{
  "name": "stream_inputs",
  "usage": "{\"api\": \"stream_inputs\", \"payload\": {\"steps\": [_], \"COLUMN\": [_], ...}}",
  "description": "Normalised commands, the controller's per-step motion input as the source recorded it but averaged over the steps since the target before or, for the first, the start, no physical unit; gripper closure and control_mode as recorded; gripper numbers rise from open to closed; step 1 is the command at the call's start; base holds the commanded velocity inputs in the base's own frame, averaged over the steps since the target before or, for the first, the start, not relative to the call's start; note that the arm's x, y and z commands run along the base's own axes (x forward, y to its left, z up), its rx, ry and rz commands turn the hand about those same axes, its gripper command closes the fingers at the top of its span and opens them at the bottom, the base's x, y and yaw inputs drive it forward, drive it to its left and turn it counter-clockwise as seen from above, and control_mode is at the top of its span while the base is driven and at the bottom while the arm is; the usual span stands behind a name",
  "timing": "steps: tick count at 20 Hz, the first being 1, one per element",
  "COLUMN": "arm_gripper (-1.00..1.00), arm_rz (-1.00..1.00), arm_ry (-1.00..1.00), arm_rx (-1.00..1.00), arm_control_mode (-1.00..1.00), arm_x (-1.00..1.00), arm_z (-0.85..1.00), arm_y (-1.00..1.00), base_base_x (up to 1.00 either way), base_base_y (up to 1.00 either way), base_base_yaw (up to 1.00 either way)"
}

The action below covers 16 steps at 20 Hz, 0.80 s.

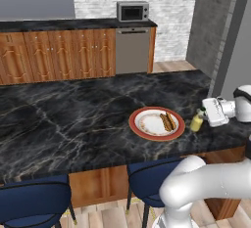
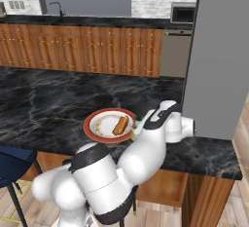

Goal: Move the hot dog bun to the plate on the dining table and place the condiment next to that plate. Then navigate to the fridge and take the sausage and place it on the plate as well.

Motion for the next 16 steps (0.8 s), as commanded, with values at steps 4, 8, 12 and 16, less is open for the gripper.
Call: {"api": "stream_inputs", "payload": {"steps": [4,8,12,16], "arm_gripper": [1.0,1.0,1.0,1.0], "arm_rz": [0.0,0.0,0.0,0.0], "arm_ry": [0.0,0.0,0.03,0.06], "arm_rx": [0.0,0.0,0.0,0.0], "arm_control_mode": [-1.0,-1.0,-1.0,-1.0], "arm_x": [0.28,0.38,0.46,0.47], "arm_z": [-0.46,-0.35,-0.37,-0.46], "arm_y": [-0.39,-0.07,0.0,0.0], "base_base_x": [0.0,0.0,0.0,0.0], "base_base_y": [0.0,0.0,0.0,0.0], "base_base_yaw": [0.0,0.0,0.0,0.0]}}
